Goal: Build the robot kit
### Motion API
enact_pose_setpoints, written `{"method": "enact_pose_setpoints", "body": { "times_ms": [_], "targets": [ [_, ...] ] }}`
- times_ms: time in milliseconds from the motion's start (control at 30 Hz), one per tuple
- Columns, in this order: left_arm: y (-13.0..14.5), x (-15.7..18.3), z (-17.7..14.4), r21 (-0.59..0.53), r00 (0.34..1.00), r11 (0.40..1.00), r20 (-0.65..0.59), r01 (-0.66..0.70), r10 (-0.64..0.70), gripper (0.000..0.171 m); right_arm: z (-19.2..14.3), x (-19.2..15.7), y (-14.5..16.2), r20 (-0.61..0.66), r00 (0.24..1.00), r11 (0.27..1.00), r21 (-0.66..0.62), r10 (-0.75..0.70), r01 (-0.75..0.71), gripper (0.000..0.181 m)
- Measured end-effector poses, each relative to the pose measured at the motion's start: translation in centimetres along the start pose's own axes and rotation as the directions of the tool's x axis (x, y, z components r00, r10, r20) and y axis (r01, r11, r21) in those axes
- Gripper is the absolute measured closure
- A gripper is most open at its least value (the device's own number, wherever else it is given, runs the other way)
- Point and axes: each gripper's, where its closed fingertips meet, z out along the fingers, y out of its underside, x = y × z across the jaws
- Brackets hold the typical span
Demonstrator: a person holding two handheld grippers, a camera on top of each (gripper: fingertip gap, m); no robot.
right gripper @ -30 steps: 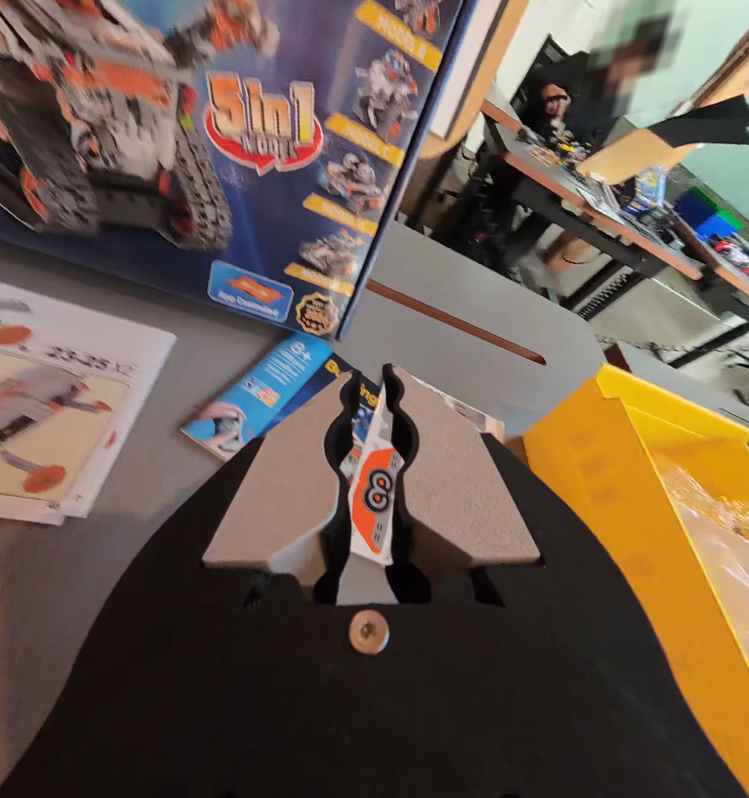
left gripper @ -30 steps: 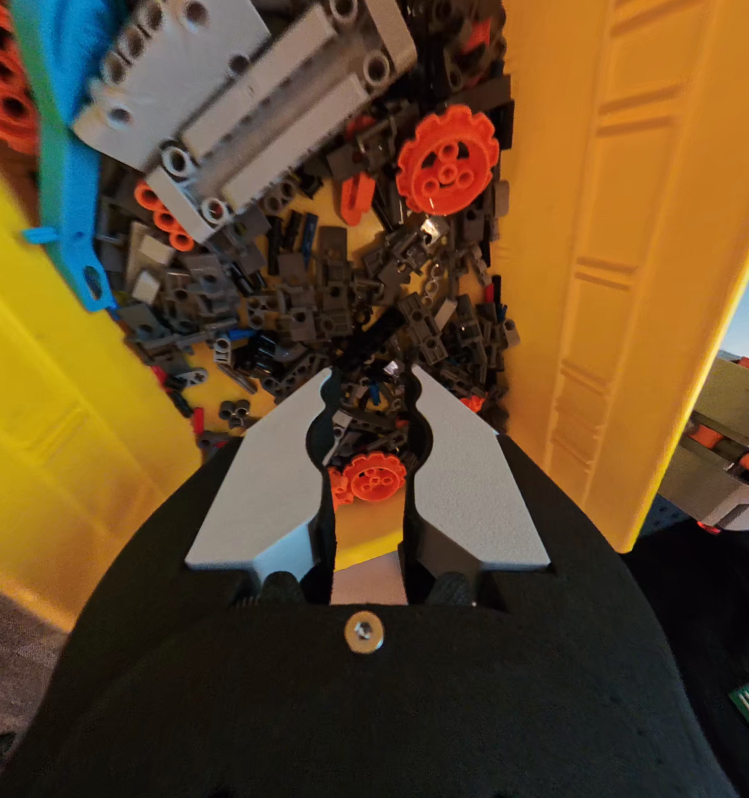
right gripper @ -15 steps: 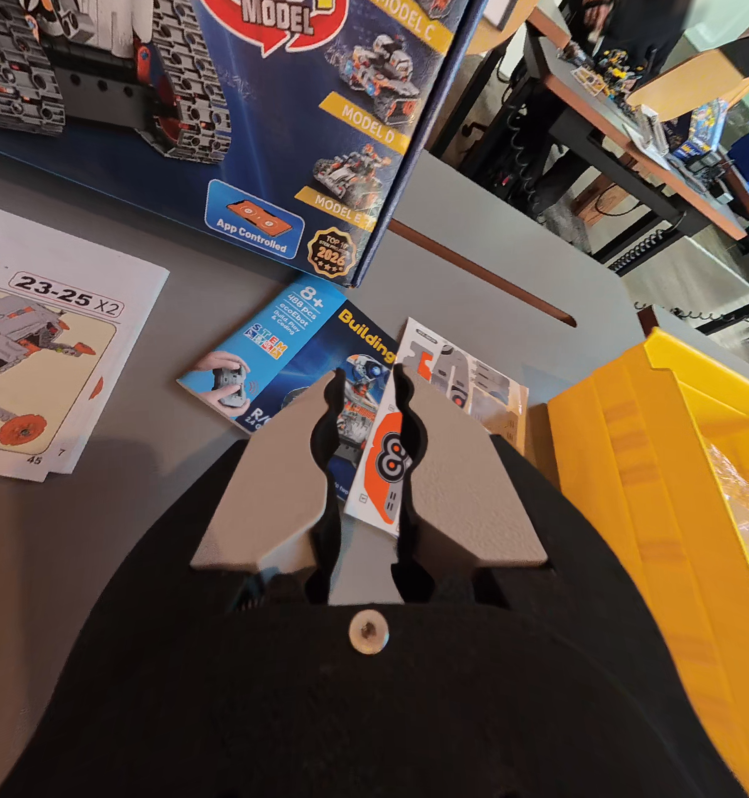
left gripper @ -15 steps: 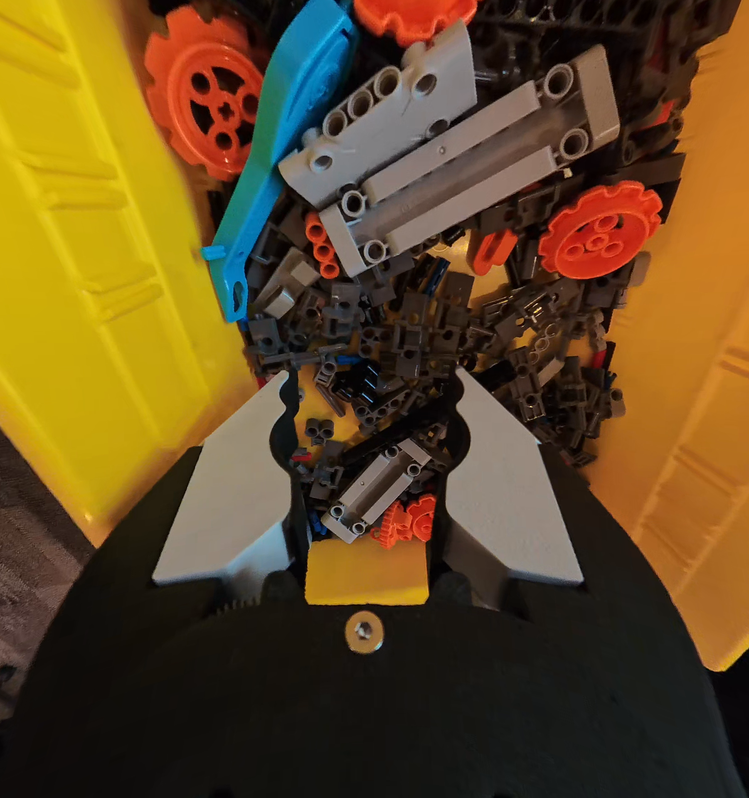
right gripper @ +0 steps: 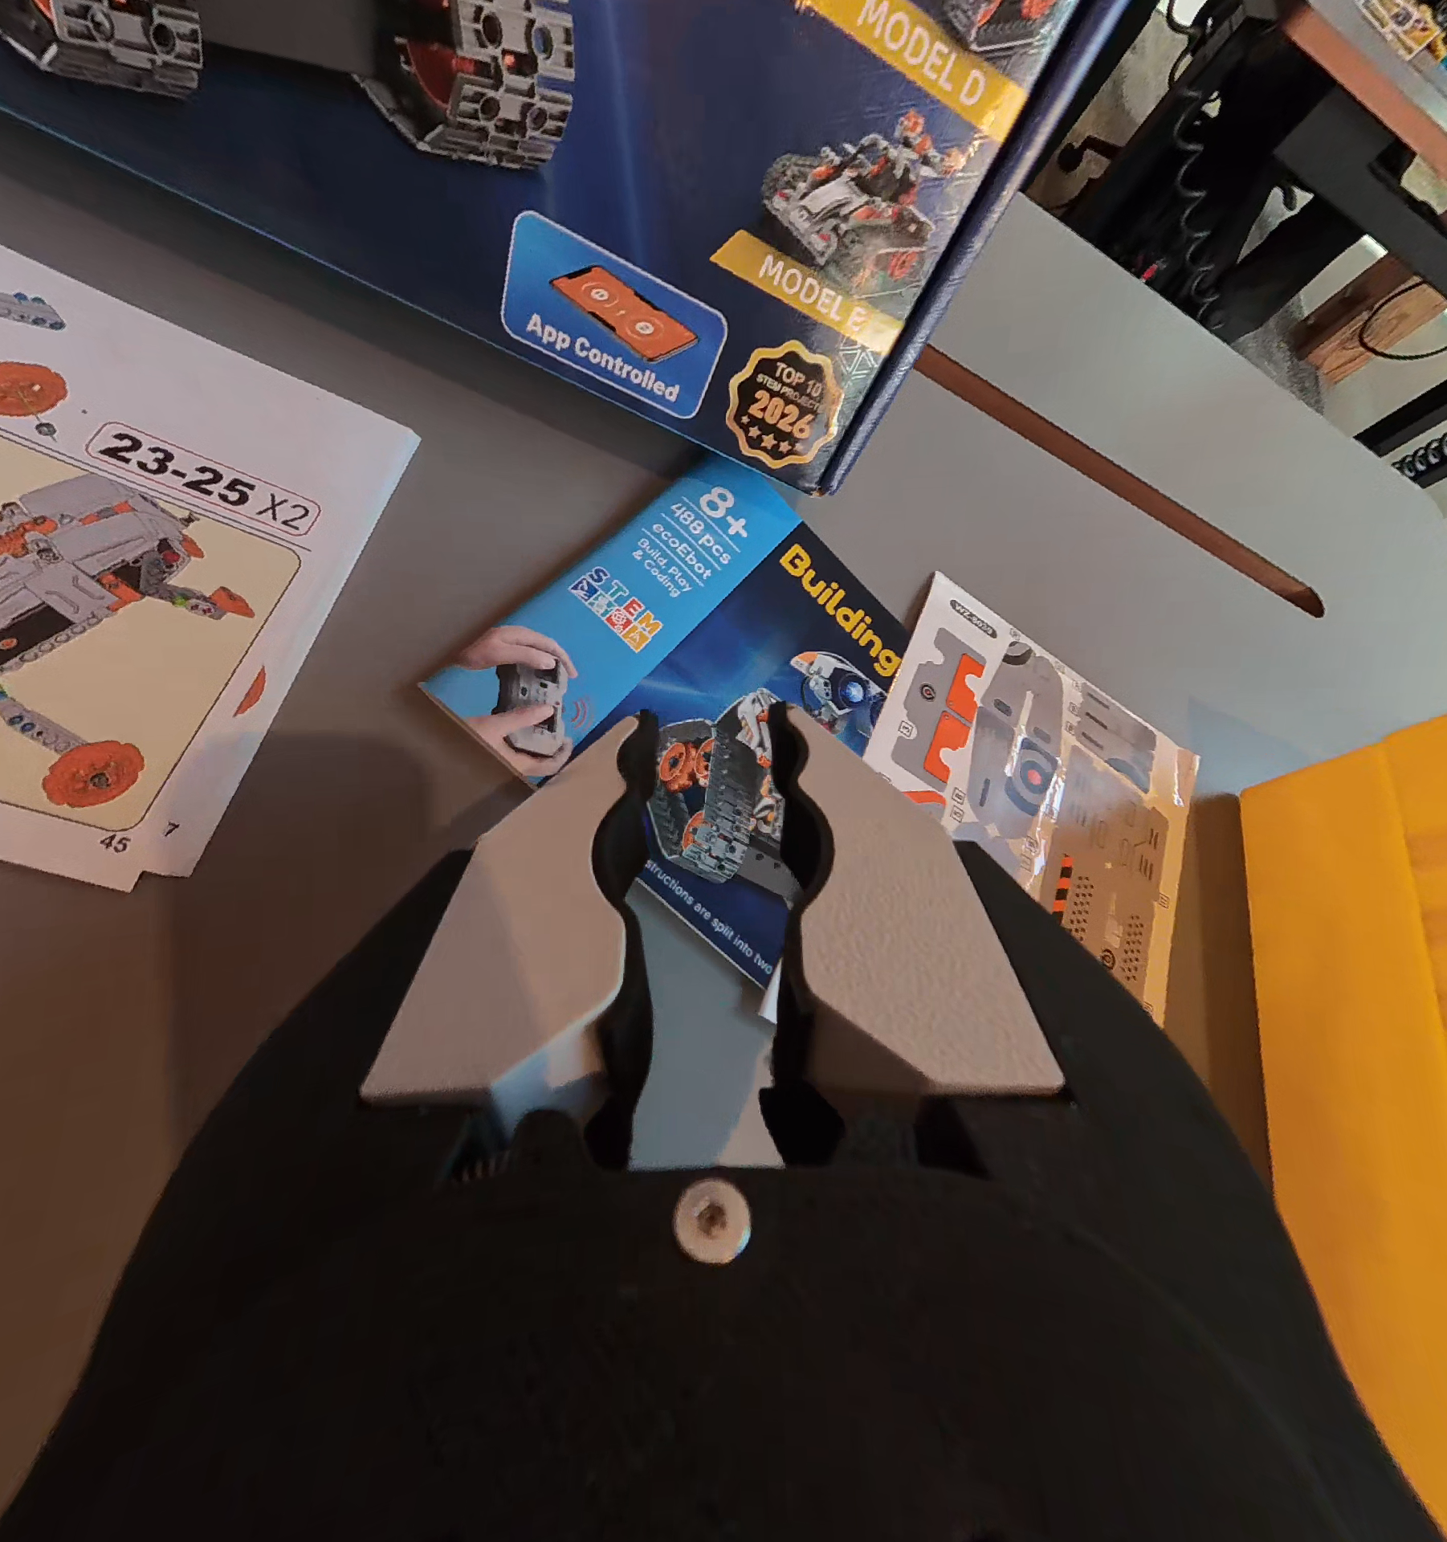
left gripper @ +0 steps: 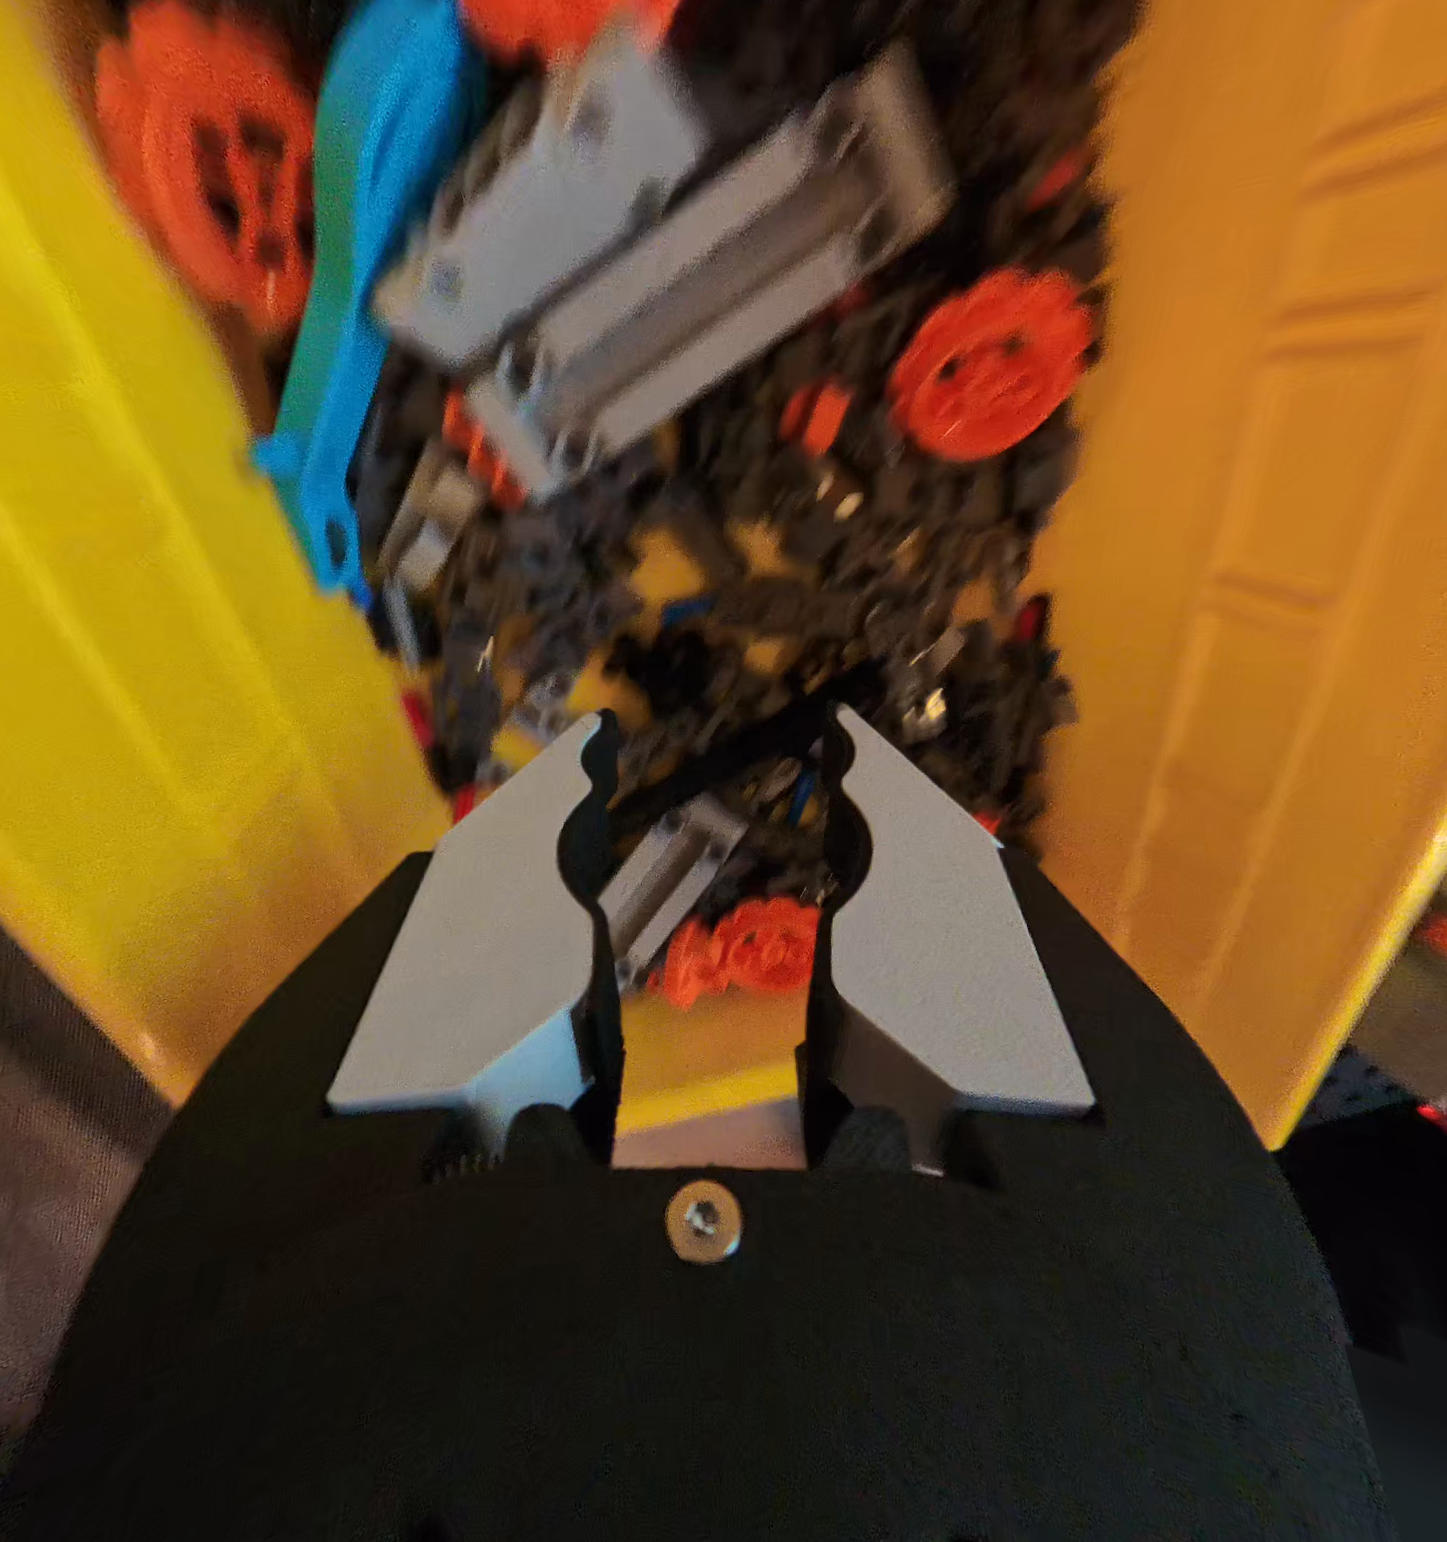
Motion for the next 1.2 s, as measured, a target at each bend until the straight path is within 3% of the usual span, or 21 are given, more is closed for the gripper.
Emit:
{"method": "enact_pose_setpoints", "body": {
  "times_ms": [100,200,267,300,400,500,667,833,1000,1133,1200],
  "targets": [
    [2.6,-2.7,0.3,-0.102,0.993,0.992,0.092,0.079,-0.069,0.119,0.4,-0.3,0.3,0.016,1.0,1.0,-0.014,-0.004,0.005,0.155],
    [0.8,-2.4,0.7,-0.036,0.998,0.997,-0.005,0.069,-0.069,0.145,0.7,-0.4,0.6,0.027,1.0,1.0,-0.027,-0.004,0.005,0.155],
    [-0.7,-0.7,0.9,0.015,0.995,1.0,-0.098,-0.019,0.021,0.153,0.7,-0.6,0.7,0.042,0.999,1.0,-0.025,-0.004,0.005,0.155],
    [-1.2,-0.5,1.0,0.032,0.992,0.995,-0.082,-0.092,0.094,0.153,0.7,-0.6,0.7,0.046,0.999,1.0,-0.025,-0.003,0.004,0.155],
    [-2.1,-1.5,1.6,0.054,0.927,0.928,0.093,-0.37,0.364,0.147,0.6,-0.8,0.7,0.059,0.998,1.0,-0.021,0.0,0.001,0.155],
    [-2.0,-2.1,1.8,0.028,0.879,0.889,0.169,-0.456,0.446,0.151,0.7,-1.0,0.8,0.075,0.997,1.0,-0.025,-0.003,0.005,0.155],
    [-3.0,-3.6,1.1,0.051,0.89,0.913,0.252,-0.404,0.38,0.162,0.8,-1.3,0.7,0.084,0.996,0.999,-0.02,-0.023,0.024,0.155],
    [-3.1,-6.0,-0.4,0.097,0.927,0.965,0.316,-0.244,0.203,0.154,0.8,-1.3,0.7,0.088,0.996,0.999,-0.019,-0.024,0.026,0.155],
    [-4.1,-6.0,0.0,0.154,0.956,0.979,0.281,-0.134,0.087,0.144,0.7,-1.4,0.7,0.094,0.995,1.0,-0.017,-0.025,0.026,0.155],
    [-4.1,-5.7,0.4,0.125,0.95,0.98,0.293,-0.154,0.111,0.136,0.7,-1.4,0.7,0.096,0.995,1.0,-0.016,-0.023,0.025,0.155],
    [-4.2,-5.0,0.6,0.118,0.951,0.979,0.28,-0.168,0.129,0.143,0.8,-1.5,0.7,0.098,0.995,1.0,-0.015,-0.022,0.024,0.155]
  ]
}}
